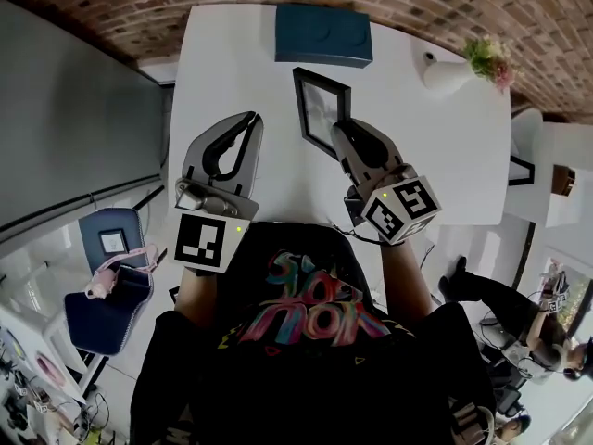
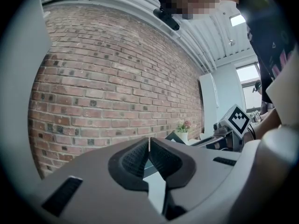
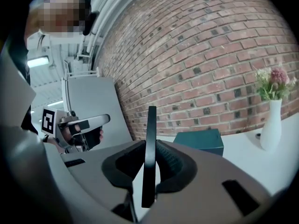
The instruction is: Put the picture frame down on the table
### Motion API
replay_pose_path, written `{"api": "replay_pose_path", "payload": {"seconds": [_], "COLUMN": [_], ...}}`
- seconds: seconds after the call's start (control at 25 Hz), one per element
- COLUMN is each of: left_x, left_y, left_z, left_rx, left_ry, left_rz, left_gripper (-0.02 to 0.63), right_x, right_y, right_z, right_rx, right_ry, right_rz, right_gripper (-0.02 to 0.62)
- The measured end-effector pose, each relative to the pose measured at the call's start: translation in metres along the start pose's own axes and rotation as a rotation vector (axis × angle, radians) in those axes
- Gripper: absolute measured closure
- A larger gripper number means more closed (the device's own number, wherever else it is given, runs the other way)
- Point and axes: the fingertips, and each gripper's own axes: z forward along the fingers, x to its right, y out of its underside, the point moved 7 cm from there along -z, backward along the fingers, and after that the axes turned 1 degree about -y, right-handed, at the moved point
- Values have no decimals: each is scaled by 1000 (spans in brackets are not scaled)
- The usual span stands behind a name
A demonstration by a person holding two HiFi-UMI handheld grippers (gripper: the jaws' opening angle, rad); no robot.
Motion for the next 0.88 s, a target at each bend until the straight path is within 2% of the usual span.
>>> {"api": "replay_pose_path", "payload": {"seconds": [0.48, 0.88], "left_x": [-3, -2], "left_y": [40, 62], "left_z": [14, 9], "left_rx": [-46, -77], "left_ry": [5, 1], "left_rz": [-37, -55], "left_gripper": [575, 575], "right_x": [28, 46], "right_y": [65, 116], "right_z": [31, 45], "right_rx": [-114, -162], "right_ry": [-19, -71], "right_rz": [239, 534], "right_gripper": [502, 502]}}
